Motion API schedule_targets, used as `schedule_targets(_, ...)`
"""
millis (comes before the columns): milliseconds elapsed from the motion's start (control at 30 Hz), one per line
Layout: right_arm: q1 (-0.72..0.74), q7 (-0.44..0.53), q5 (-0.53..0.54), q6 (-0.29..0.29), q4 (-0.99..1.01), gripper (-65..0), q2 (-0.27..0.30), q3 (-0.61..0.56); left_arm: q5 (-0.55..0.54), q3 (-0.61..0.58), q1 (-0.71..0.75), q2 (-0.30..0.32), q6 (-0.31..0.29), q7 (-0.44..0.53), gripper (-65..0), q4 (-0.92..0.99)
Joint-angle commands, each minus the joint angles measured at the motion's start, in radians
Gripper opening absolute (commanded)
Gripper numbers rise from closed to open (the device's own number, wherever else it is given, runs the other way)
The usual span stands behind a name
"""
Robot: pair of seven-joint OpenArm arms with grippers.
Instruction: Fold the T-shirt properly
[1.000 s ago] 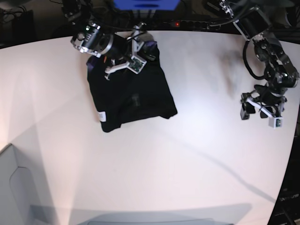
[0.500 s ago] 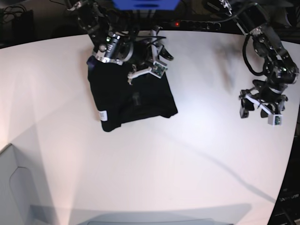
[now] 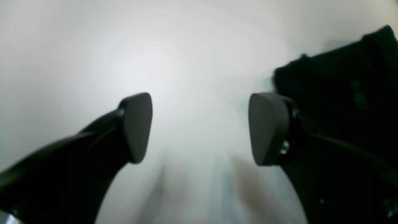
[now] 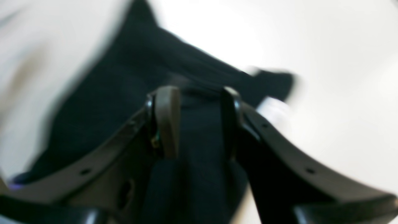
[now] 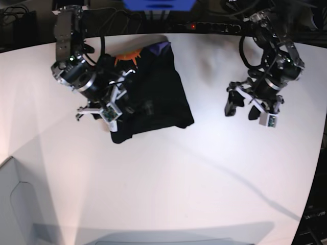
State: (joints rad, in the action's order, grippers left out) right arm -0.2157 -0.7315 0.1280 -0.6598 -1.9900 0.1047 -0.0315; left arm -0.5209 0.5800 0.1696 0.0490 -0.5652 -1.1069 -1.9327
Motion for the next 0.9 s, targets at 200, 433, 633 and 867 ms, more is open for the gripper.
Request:
schedule_targets(200, -0.139, 0.03, 0.017, -0.018, -0.013, -42.5, -0.004, 0.135, 0.04, -0.097, 0.006, -0.036, 0.001, 0.027, -18.4, -0.015)
schedule_targets(433, -0.193, 0.023, 0.017, -0.016, 0.022, -42.5, -0.006, 0.189, 0.072, -0.113, -0.003, -0.027, 0.001, 0.029, -18.4, -0.015)
schedule_targets(633, -0.233, 0.03, 0.017, -0.018, 0.027, -42.5, -0.041, 0.187, 0.072, -0.027, -0.008, 0.012, 0.001, 0.029, -18.4, -0.014)
schedule_targets(867, -0.238, 0.03, 0.017, -0.015, 0.051, -42.5, -0.078, 0.19, 0.068, 0.142, -0.008, 0.076, 0.001, 0.02, -18.4, -0.014)
